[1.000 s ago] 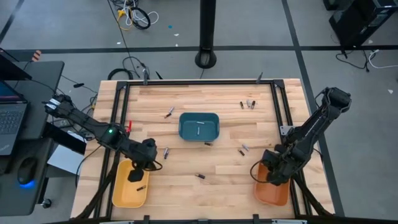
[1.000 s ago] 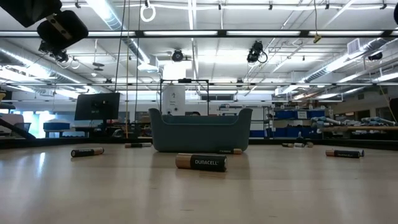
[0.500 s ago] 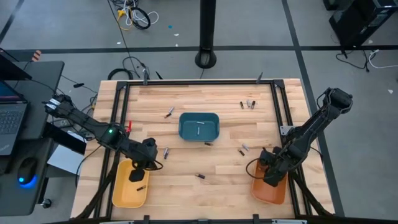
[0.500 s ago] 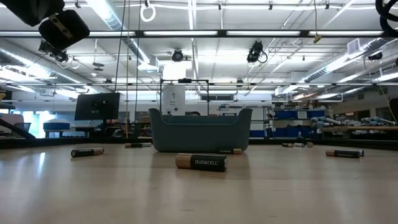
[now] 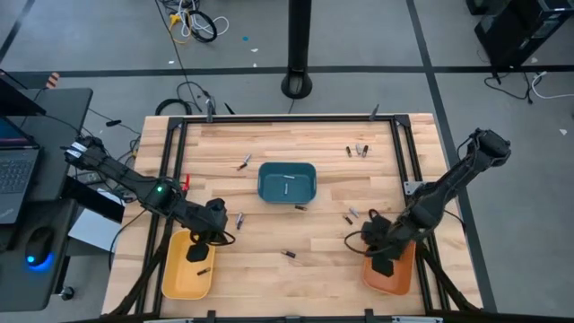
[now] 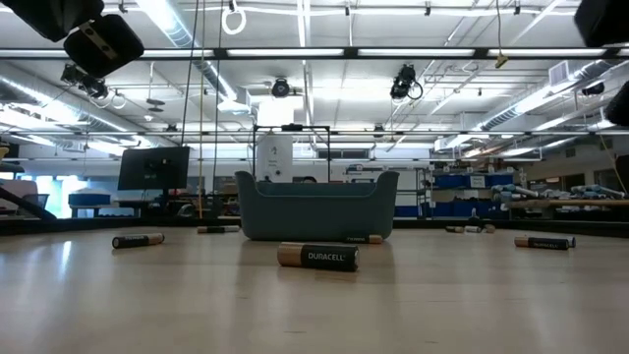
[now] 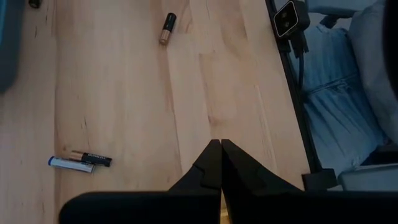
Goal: Sort batteries
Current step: Put the large black battery into the orange bin
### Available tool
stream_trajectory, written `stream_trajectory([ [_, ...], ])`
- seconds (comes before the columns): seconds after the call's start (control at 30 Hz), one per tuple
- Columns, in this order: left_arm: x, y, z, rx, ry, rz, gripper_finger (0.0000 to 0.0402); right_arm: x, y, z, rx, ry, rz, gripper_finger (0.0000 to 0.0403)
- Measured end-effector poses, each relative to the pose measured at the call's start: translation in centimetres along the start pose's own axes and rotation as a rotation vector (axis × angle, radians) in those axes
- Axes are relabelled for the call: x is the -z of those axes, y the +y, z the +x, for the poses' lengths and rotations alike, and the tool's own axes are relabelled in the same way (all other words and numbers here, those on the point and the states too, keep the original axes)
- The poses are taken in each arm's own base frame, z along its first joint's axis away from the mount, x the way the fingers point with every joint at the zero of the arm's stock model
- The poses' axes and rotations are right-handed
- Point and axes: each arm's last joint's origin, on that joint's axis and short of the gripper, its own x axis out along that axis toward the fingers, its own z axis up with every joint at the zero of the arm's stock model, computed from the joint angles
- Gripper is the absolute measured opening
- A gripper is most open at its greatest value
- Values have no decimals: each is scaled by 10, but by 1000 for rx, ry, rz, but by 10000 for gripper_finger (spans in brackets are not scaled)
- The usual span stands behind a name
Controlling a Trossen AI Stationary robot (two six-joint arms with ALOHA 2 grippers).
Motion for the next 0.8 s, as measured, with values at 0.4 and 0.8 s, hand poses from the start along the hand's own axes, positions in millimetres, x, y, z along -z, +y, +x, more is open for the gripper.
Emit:
stream_trajectory([
  [0.4,0,0,0,0,0,4,7,-42,17,42,-33,303,-199,10],
  [0.8,4,2,6,-32,58,-29,7,-43,17,47,-22,444,-203,12],
])
